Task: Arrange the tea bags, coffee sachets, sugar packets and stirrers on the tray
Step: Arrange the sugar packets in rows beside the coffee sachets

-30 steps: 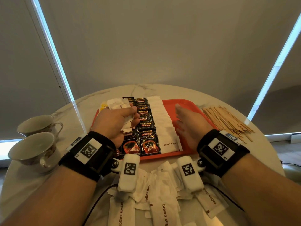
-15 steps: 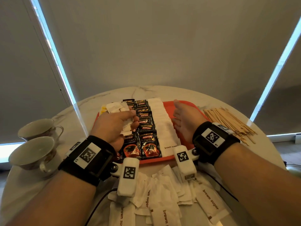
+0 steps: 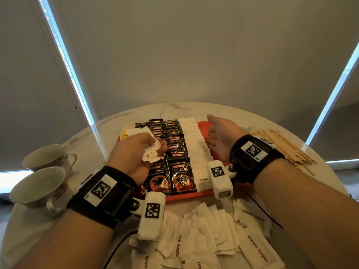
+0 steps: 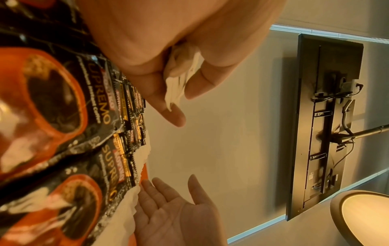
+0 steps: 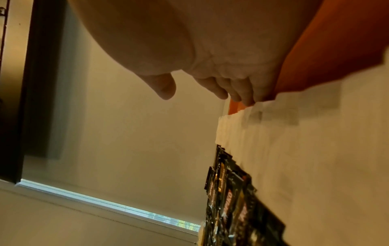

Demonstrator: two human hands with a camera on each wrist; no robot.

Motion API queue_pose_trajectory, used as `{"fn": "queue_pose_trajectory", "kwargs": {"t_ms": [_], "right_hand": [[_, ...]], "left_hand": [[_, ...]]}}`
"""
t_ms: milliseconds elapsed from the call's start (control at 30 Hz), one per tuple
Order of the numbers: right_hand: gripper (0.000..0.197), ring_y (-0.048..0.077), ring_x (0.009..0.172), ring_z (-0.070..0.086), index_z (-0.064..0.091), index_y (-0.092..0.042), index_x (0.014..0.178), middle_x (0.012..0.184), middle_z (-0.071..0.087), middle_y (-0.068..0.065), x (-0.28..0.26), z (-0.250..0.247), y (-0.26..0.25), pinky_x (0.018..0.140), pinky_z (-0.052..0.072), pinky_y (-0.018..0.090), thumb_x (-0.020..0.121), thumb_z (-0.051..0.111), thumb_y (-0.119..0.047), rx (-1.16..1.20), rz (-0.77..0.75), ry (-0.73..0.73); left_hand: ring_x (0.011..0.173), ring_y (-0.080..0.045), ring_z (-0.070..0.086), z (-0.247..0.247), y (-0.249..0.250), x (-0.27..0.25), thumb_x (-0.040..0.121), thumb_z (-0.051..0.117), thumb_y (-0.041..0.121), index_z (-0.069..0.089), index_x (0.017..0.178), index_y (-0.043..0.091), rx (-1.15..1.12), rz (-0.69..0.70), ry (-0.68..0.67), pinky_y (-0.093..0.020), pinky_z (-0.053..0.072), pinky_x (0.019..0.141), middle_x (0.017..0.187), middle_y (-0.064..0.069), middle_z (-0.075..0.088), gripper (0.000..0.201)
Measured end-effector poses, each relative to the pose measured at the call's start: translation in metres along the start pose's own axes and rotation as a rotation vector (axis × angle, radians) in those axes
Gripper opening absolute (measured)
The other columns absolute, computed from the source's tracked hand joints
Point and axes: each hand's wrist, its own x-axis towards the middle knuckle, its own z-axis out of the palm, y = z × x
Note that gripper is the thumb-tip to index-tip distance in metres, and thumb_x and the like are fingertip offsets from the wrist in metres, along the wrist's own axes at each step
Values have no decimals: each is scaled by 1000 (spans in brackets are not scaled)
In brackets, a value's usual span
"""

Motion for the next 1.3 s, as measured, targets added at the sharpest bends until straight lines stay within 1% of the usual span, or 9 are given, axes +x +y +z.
{"fn": "queue_pose_trajectory", "kwargs": {"t_ms": [167, 333, 567, 900, 967, 1033, 1100, 1200, 1300], "right_hand": [[77, 29, 151, 29, 18, -11, 161, 166, 24, 11, 2, 1, -2, 120, 25, 45, 103, 49, -50, -26, 36, -70], [75, 35, 149, 31, 27, -19, 159, 164, 29, 12, 22, 6, -17, 120, 28, 55, 98, 55, -53, -105, -16, 56], [83, 36, 150, 28, 24, -21, 160, 166, 26, 13, 46, 18, -25, 121, 23, 59, 92, 55, -58, -84, 77, -7], [98, 33, 128, 54, 39, -24, 153, 146, 54, 10, 91, 13, -19, 110, 39, 55, 70, 63, -71, -160, 12, 16], [86, 30, 119, 57, 41, -18, 152, 134, 60, 5, 60, 20, -30, 104, 42, 45, 84, 60, -67, -236, -50, 35], [60, 32, 135, 49, 45, -12, 150, 146, 53, 9, 34, 23, -39, 107, 39, 40, 102, 53, -48, -245, -199, 58], [47, 29, 136, 51, 56, -13, 140, 144, 56, 8, 11, 27, -41, 106, 40, 37, 102, 56, -40, -230, -295, 33], [28, 22, 107, 68, 70, -9, 114, 112, 72, 7, -18, 40, -32, 100, 50, 40, 97, 66, -30, -229, -333, -112], [21, 15, 81, 62, 74, -7, 104, 89, 70, 4, -39, 50, -16, 75, 51, 30, 93, 72, -25, -272, -289, -290]], "left_hand": [[66, -27, 77, 1, 0, 3, 93, 47, -14, 52, 120, 3, -60, -13, -4, -31, 63, 58, 99, -22, 65, 33], [75, -29, 76, -1, 0, 4, 97, 45, -14, 56, 109, 2, -50, -41, -10, -34, 66, 66, 99, -21, 68, 23], [98, -33, 78, -4, -4, 10, 102, 53, -6, 54, 131, 1, -86, -60, -104, -30, 64, 66, 111, -22, 77, 31], [96, -37, 78, -1, -5, 8, 103, 58, 4, 60, 123, 2, -70, -41, -142, -34, 66, 70, 108, -25, 77, 20], [95, -39, 77, 0, -3, 6, 103, 53, 0, 59, 121, 2, -75, -52, -151, -35, 66, 70, 108, -27, 76, 19], [97, -40, 77, 0, -3, 4, 103, 49, -4, 61, 116, 3, -58, -49, -158, -36, 66, 73, 108, -27, 76, 19], [100, -38, 77, 1, -4, 4, 102, 53, -3, 67, 112, 3, -15, -38, -157, -36, 66, 74, 109, -24, 77, 18], [100, -32, 77, 1, -6, 2, 96, 66, -1, 76, 103, 9, 5, -23, -136, -36, 65, 69, 107, -15, 79, 15], [86, -24, 79, 1, -4, 0, 93, 71, 4, 80, 93, 13, 22, -6, -132, -32, 63, 61, 99, -13, 80, 13]]}}
